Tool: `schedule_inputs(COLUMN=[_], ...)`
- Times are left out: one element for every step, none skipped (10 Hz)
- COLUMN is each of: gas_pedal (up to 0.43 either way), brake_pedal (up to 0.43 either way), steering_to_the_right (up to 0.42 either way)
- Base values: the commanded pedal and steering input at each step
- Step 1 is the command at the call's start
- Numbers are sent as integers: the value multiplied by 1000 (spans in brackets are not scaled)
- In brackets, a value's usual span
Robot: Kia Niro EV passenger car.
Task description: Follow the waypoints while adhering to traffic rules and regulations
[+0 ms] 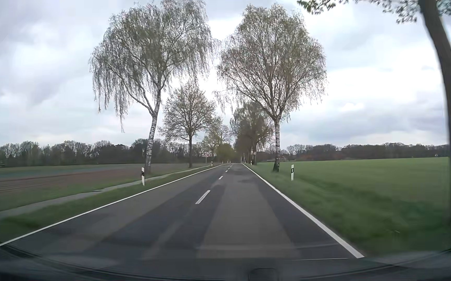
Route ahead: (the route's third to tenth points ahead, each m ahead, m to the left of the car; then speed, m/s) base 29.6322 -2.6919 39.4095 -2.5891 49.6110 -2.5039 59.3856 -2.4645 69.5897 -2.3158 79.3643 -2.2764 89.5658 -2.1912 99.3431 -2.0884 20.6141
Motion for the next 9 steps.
schedule_inputs(gas_pedal=[39, 47, 59, 59, 59, 59, 59, 67, 67], brake_pedal=[0, 0, 6, 0, 6, 0, 0, 0, 0], steering_to_the_right=[-1, -1, -2, -2, -2, -2, -2, -2, -1])
